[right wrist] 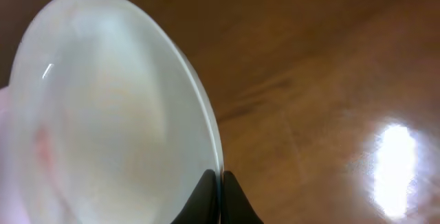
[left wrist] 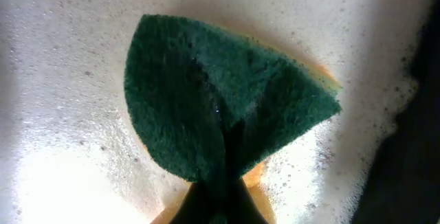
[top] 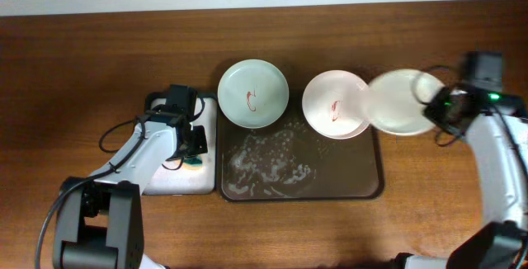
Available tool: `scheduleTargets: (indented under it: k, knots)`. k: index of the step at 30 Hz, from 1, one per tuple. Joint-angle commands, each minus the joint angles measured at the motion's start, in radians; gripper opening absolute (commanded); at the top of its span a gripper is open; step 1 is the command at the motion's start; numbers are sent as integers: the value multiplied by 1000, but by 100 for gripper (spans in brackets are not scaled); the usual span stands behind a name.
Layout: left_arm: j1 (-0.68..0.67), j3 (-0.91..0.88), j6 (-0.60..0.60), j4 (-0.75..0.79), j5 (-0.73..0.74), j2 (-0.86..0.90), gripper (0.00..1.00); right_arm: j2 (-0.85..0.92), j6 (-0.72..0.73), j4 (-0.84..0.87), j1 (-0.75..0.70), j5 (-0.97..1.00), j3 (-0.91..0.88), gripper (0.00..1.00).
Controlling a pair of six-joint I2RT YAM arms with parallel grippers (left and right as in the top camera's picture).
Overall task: Clean dirty plates on tray and stack at the side
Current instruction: 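Lift the cleaned plate with the right gripper and place it right of the tray, then grip the rim of the top-left pale-green plate with the right gripper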
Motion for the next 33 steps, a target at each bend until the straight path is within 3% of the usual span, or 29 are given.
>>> scheduleTargets:
  k: [1,5,7,9,10,14,16,18,22,25,27,30,31,33]
  knots:
    - [5,-4,15,-1,-7,11,0,72,-6,-11,-130,-40,12,4]
    - [5,-4,14,-1,-6,11,0,167,-29,-8,-204,-48,12,4]
    - [5,-4,14,0,-7,11,0,171,-65,11,-204,-243,14,29]
    - [5,-4,14,0,-7,11,0,169,-191,34,-175,-502,54,38]
    - [5,-4,14,0,-7,11,0,169,-241,33,-143,-538,87,40]
    - [5,-4,14,0,-7,11,0,169,-505,90,209,-533,234,46]
    - [5,-4,14,-1,-6,11,0,182,-505,220,397,-368,233,46]
    - [5,-4,14,0,-7,11,0,227,-504,330,521,-321,233,46]
    - [5,-4,10,0,-4,11,0,411,-501,507,642,-322,233,46]
    - [5,-4,10,-1,-4,11,0,559,-469,595,662,-322,233,45]
    - [5,-4,10,0,-4,11,0,612,-439,621,662,-317,233,40]
    - [5,-4,8,0,-4,11,0,614,-432,613,659,-300,233,9]
    - [5,-4,8,0,-4,11,0,608,-432,604,659,-300,233,4]
    - [5,-4,8,0,-4,11,0,570,-432,564,658,-300,233,4]
